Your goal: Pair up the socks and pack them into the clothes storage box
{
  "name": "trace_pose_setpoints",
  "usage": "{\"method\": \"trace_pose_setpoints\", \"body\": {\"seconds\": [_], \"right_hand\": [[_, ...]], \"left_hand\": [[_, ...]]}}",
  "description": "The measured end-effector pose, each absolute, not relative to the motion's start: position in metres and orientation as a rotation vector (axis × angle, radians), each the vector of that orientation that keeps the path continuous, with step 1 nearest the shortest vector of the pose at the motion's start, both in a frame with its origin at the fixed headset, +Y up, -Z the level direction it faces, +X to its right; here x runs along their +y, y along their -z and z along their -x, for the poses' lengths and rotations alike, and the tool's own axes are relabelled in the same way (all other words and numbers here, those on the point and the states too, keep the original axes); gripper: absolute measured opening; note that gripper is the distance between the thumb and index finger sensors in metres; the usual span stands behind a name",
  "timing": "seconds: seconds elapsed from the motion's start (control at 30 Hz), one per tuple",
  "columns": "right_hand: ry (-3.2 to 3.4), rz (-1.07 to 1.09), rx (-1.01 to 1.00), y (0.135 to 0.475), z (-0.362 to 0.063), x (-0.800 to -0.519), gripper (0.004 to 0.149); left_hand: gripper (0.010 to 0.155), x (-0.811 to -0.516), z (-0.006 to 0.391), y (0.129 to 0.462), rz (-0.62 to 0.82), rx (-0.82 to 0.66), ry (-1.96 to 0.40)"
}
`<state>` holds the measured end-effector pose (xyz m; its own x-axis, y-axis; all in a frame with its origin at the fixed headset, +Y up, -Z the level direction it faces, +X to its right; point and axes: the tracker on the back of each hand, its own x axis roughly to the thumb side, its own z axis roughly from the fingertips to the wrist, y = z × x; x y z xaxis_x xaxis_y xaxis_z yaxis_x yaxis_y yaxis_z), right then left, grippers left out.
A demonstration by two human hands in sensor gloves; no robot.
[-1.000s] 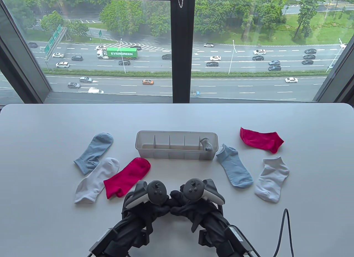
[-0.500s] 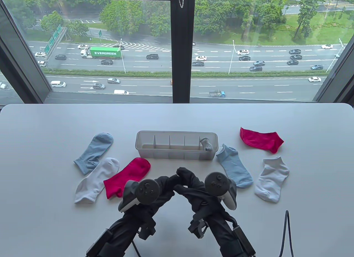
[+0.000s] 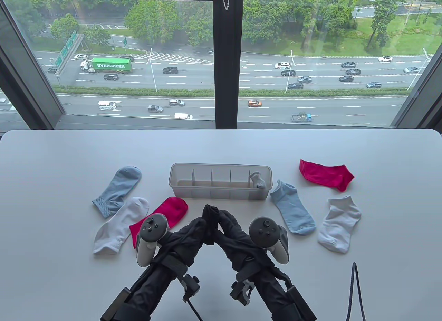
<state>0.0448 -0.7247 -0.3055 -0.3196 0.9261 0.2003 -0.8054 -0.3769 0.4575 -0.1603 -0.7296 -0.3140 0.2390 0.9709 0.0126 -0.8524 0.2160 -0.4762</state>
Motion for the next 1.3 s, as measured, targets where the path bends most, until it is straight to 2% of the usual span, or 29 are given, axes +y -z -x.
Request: {"method": "trace_pose_setpoints", "body": {"seconds": [0.1, 0.17, 0.23, 0.33, 0.47, 0.53, 0.57, 0.7, 0.87, 0.97, 1.13, 1.3], "right_hand": [[-1.9, -0.489, 0.306, 0.305, -0.043, -0.724, 0.06], [-1.981, -0.432, 0.219, 0.305, -0.046, -0.724, 0.058], [-2.005, -0.404, 0.126, 0.306, -0.048, -0.724, 0.057], [-1.985, -0.347, 0.069, 0.306, -0.054, -0.719, 0.057], [-2.059, -0.254, -0.042, 0.306, -0.063, -0.719, 0.058], [-2.016, -0.258, -0.011, 0.306, -0.064, -0.722, 0.059], [-1.984, -0.247, -0.002, 0.305, -0.063, -0.724, 0.059], [-2.027, -0.294, 0.0, 0.305, -0.059, -0.721, 0.059], [-2.152, -0.313, -0.046, 0.307, -0.056, -0.717, 0.056], [-2.174, -0.306, -0.054, 0.308, -0.058, -0.717, 0.056], [-2.168, -0.288, -0.052, 0.305, -0.057, -0.721, 0.057], [-2.196, -0.578, 0.067, 0.305, -0.05, -0.713, 0.056]], "left_hand": [[0.064, -0.728, 0.162, 0.312, 0.383, -0.277, -1.251], [0.061, -0.721, 0.162, 0.309, 0.28, -0.202, -1.134], [0.056, -0.714, 0.158, 0.305, 0.154, -0.222, -1.038], [0.055, -0.711, 0.153, 0.3, 0.048, -0.258, -1.078], [0.058, -0.71, 0.146, 0.297, 0.068, -0.39, -1.213], [0.057, -0.708, 0.142, 0.298, 0.119, -0.373, -1.149], [0.056, -0.709, 0.144, 0.297, 0.099, -0.339, -1.075], [0.043, -0.715, 0.154, 0.302, 0.063, -0.261, -1.171], [0.041, -0.711, 0.159, 0.302, 0.055, -0.301, -1.208], [0.04, -0.707, 0.156, 0.301, 0.03, -0.333, -1.124], [0.04, -0.71, 0.159, 0.304, 0.069, -0.313, -1.113], [0.037, -0.711, 0.168, 0.305, 0.049, -0.267, -1.154]]}}
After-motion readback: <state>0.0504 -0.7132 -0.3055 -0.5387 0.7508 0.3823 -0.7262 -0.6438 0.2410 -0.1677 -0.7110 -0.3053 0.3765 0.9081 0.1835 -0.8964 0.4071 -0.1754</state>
